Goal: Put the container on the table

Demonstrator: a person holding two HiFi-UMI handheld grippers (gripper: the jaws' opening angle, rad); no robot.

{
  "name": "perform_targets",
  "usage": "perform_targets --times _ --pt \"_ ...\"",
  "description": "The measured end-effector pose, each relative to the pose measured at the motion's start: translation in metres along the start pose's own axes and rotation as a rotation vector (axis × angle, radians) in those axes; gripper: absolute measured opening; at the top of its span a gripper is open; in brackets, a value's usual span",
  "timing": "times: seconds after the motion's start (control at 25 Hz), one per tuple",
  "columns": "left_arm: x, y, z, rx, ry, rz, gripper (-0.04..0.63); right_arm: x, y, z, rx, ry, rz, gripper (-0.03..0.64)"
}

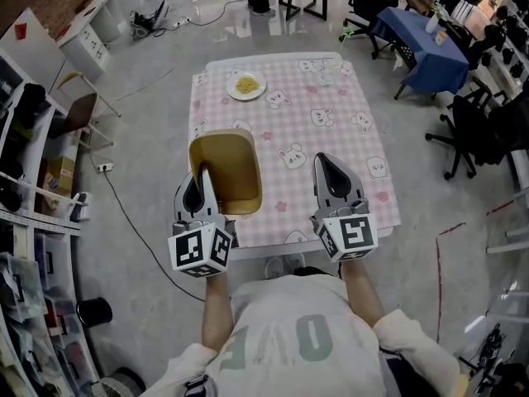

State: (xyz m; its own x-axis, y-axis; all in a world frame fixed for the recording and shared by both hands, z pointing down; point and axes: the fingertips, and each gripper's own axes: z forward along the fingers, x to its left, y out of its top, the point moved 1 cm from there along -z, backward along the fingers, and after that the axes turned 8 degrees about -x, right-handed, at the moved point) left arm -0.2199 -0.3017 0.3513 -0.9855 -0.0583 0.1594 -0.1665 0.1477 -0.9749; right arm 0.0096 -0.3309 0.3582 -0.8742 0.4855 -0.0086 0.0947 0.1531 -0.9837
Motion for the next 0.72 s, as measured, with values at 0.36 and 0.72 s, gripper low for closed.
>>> perform_targets --times 0.36,0.72 --pt "-0.002 -0.001 0.012 0.013 0.038 0.004 0.026 -0.01 -0.004 0.002 0.007 0.016 0.028 0.029" --pt "0.0 -0.055 0.094 0.221 0.006 -0.013 0.026 -0.024 -0.011 -0.003 0.043 0.0 0.056 0.029"
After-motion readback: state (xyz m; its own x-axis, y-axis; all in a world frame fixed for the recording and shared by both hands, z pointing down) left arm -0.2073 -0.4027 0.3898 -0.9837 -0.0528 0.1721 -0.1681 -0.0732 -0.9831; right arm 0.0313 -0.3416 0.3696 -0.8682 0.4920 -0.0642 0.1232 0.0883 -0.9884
